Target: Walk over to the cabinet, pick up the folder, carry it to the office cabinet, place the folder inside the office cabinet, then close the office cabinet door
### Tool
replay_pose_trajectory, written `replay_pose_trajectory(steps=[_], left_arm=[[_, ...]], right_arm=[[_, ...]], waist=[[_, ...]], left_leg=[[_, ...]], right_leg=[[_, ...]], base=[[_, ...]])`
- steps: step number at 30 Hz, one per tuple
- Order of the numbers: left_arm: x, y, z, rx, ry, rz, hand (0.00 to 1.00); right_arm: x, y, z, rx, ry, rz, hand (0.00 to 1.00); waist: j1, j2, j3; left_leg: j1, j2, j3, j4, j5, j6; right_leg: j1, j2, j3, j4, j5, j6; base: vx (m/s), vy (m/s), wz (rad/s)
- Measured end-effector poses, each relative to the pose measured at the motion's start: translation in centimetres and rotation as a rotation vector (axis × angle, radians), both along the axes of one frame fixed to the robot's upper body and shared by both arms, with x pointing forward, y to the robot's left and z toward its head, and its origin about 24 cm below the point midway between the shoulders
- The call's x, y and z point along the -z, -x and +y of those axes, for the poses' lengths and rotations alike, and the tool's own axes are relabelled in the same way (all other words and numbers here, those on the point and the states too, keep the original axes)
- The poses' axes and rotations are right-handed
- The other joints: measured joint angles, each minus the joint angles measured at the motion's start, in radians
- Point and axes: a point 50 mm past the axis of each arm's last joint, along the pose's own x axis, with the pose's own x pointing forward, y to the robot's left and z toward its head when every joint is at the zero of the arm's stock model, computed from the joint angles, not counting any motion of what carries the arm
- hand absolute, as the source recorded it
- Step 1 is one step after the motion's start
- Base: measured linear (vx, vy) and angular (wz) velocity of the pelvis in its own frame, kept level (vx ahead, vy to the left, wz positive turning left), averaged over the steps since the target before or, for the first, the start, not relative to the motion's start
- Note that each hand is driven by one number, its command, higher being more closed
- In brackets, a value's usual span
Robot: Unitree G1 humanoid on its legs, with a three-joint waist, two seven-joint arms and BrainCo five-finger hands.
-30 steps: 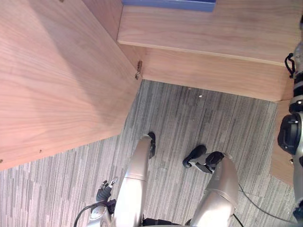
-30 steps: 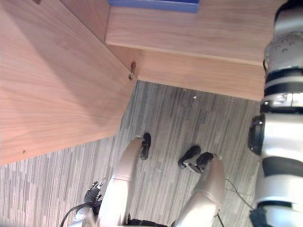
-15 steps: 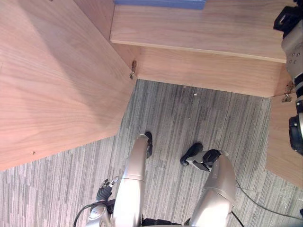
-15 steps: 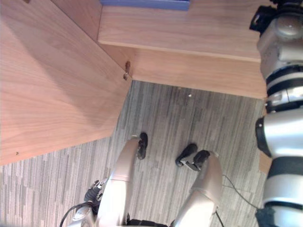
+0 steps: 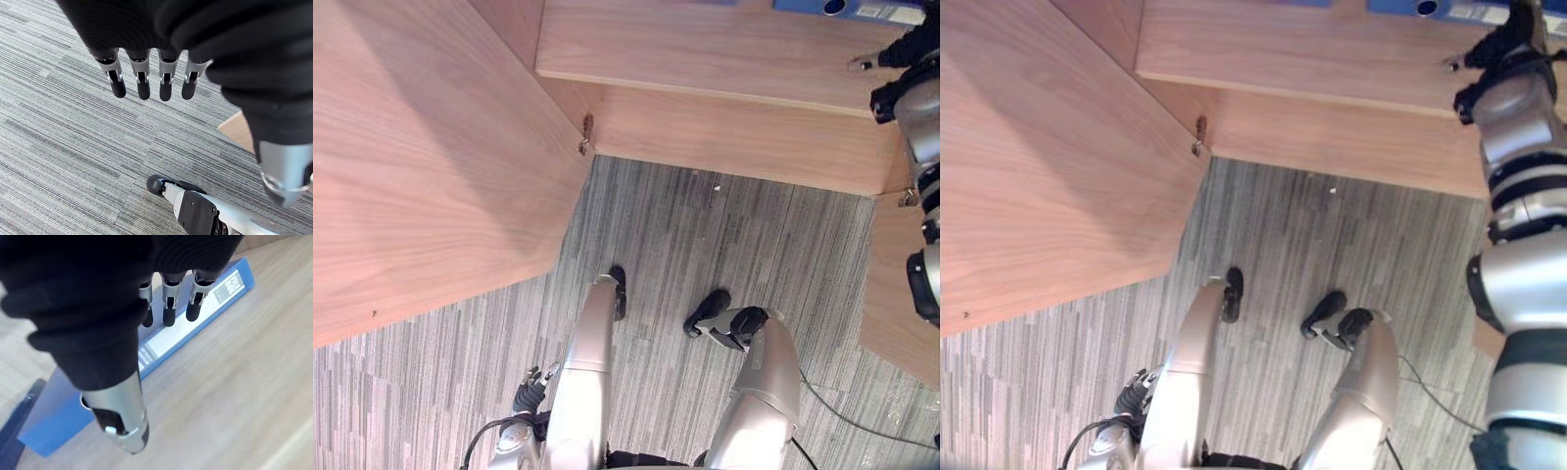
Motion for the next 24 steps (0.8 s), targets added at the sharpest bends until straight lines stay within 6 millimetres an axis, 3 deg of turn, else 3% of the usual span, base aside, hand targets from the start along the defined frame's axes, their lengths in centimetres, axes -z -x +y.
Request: replay_pose_trajectory(steps=[5, 8, 10, 14, 17, 19, 21, 24], left_arm=[[0.0, 0.0, 0.0, 0.008, 0.008, 0.002, 0.0], [0.0, 0.0, 0.0, 0.009, 0.009, 0.002, 0.0], [0.0, 0.0, 0.0, 0.011, 0.014, 0.002, 0.0], [0.1, 0.2, 0.3, 0.019, 0.021, 0.002, 0.0], [0.1, 0.4, 0.8, 0.026, 0.013, 0.011, 0.0], [0.2, 0.7, 1.2, 0.025, 0.005, 0.021, 0.0], [0.2, 0.8, 1.4, 0.019, 0.004, 0.024, 0.0], [0.3, 1.0, 1.9, 0.012, -0.005, 0.035, 0.0]], right_arm=[[0.3, 0.1, -0.2, -0.002, 0.051, 0.034, 0.0], [2.4, -0.2, -0.6, -0.01, 0.056, 0.124, 0.0], [2.8, -0.3, -0.4, -0.028, 0.076, 0.135, 0.0], [2.9, -0.5, 0.4, -0.087, 0.111, 0.197, 0.0], [6.0, -1.2, 1.6, -0.157, 0.136, 0.32, 0.0], [8.5, -2.0, 3.7, -0.23, 0.177, 0.414, 0.0], [10.1, -2.3, 5.3, -0.286, 0.19, 0.457, 0.0], [14.1, -2.8, 8.1, -0.378, 0.173, 0.551, 0.0]], waist=[[-0.001, -0.001, 0.0], [0.002, -0.003, 0.001], [-0.002, -0.004, 0.001], [0.0, -0.022, -0.001], [-0.003, -0.044, -0.004], [-0.007, -0.064, -0.013], [-0.009, -0.068, -0.015], [-0.014, -0.088, -0.026]], left_leg=[[0.014, 0.002, 0.007, -0.022, 0.007, 0.003], [0.033, 0.003, 0.012, -0.037, 0.009, 0.003], [0.033, 0.004, 0.013, -0.042, 0.011, 0.003], [0.047, 0.027, 0.027, -0.063, 0.013, 0.005], [0.114, 0.038, 0.037, -0.117, 0.023, 0.008], [0.181, 0.056, 0.054, -0.2, 0.049, 0.009], [0.226, 0.068, 0.065, -0.26, 0.072, 0.011], [0.351, 0.079, 0.1, -0.436, 0.143, 0.012]], right_leg=[[0.011, 0.006, 0.0, -0.025, 0.014, -0.002], [0.025, 0.009, 0.0, -0.039, 0.016, -0.002], [0.025, 0.011, 0.0, -0.046, 0.02, -0.001], [0.033, 0.036, -0.003, -0.083, 0.042, -0.021], [0.102, 0.054, -0.02, -0.146, 0.064, -0.022], [0.16, 0.09, -0.025, -0.244, 0.109, -0.019], [0.208, 0.118, -0.036, -0.323, 0.146, -0.018], [0.319, 0.172, -0.051, -0.513, 0.232, -0.012]], base=[[0.0, 0.053, -0.03], [0.0, 0.034, -0.01], [0.0, 0.038, -0.04], [0.0, 0.047, -0.18], [0.01, 0.052, -0.1], [0.02, 0.044, -0.26], [0.03, 0.027, -0.22], [0.06, 0.033, -0.21]])
